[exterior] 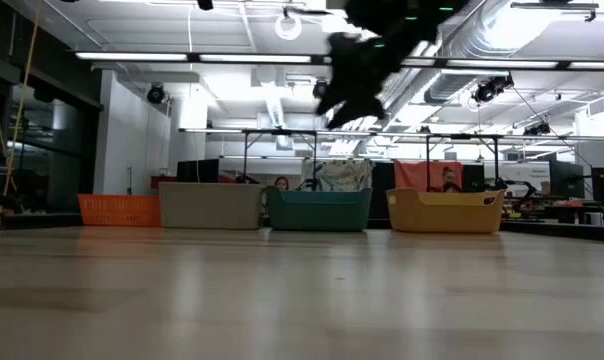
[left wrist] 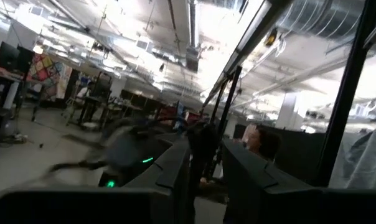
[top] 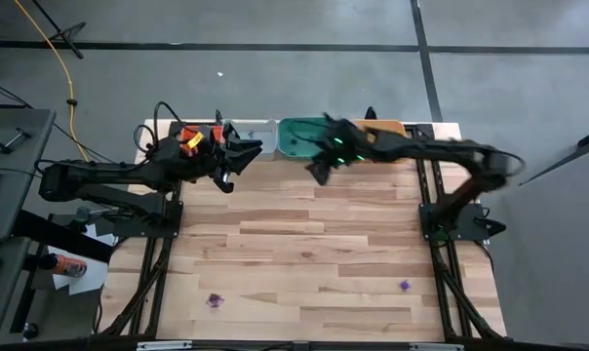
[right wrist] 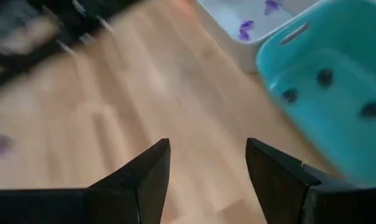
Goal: Sort Halloween decoration
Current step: Put the violet witch hat into the gray bin
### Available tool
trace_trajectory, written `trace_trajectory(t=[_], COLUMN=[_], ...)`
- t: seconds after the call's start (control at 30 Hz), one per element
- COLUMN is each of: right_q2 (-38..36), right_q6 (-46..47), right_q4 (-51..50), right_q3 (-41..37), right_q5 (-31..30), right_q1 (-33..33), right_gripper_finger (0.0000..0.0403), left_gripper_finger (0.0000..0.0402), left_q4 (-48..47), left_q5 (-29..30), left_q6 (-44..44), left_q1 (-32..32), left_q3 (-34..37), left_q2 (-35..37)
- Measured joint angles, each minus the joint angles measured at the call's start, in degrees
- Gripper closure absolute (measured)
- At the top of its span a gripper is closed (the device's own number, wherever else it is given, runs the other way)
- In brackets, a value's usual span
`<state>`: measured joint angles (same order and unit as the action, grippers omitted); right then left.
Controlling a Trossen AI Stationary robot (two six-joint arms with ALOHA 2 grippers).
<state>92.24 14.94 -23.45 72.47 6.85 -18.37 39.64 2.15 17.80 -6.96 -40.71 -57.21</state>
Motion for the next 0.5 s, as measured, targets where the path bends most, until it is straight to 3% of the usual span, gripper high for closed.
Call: trace_trajectory(t=[0.13,0.27,0.37,0.5], right_q2=[-13.39,-23.11,-26.94,-28.48], right_q6=[13.29,23.47,26.26,22.83], right_q4=[16.10,36.88,48.04,50.66], right_q3=[-17.82,-29.07,-33.26,-33.04], right_q5=[0.37,-1.86,-5.94,-11.34], right_q1=[3.71,8.51,12.68,17.74], right_gripper_finger=[0.0198,0.0198,0.0198,0.0198], left_gripper_finger=[0.0319,0.0319,0.0319,0.0319], left_q4=[-5.67,-13.12,-19.70,-24.72], left_q5=[0.00,-0.53,-2.63,-3.12], left_q6=[-0.95,-0.48,-0.56,-0.05], left_q1=[0.00,0.00,-0.07,-0.09], left_q3=[0.00,0.00,0.00,0.00], left_q2=[0.00,0.00,-0.08,-0.80])
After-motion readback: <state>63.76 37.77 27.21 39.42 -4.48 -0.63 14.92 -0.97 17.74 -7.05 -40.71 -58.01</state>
